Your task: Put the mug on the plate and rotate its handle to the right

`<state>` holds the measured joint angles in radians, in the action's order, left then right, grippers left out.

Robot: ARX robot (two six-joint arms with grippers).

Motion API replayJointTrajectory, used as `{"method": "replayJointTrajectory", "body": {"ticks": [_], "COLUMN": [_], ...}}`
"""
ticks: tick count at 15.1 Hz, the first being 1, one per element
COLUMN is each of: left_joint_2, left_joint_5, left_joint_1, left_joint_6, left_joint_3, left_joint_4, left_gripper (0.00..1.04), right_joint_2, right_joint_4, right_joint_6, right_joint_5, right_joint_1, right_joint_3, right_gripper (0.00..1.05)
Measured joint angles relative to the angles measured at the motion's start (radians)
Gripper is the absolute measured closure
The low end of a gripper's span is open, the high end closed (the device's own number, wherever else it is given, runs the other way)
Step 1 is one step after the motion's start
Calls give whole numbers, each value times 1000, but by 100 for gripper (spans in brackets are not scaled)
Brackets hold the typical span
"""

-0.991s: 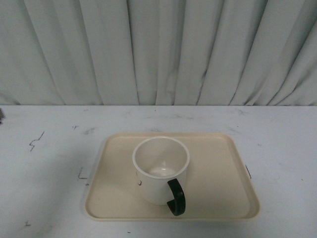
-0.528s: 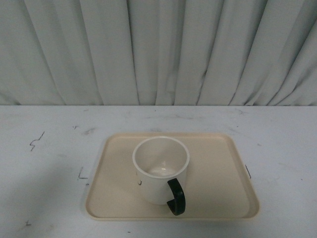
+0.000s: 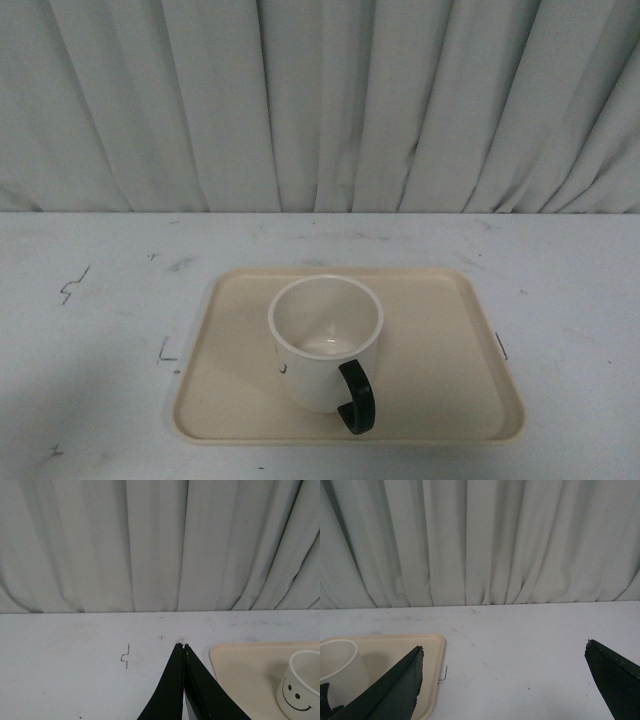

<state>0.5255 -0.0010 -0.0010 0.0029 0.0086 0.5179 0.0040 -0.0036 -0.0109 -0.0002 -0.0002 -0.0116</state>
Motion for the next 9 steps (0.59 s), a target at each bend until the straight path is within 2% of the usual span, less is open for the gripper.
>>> {"method": "replayJointTrajectory", "body": {"ticks": [9], "left_joint_2": [-276], "left_joint_5": [0], "left_joint_1": [0], "left_joint_6": [0], "left_joint_3": [0], "left_joint_4": [-268], "left_gripper": [103], "right_joint_2": [0], "right_joint_4": [0], "right_joint_6": [0], "right_joint_5": [0], "right_joint_1": [0], "right_joint_3": [0], "right_gripper": [6]}}
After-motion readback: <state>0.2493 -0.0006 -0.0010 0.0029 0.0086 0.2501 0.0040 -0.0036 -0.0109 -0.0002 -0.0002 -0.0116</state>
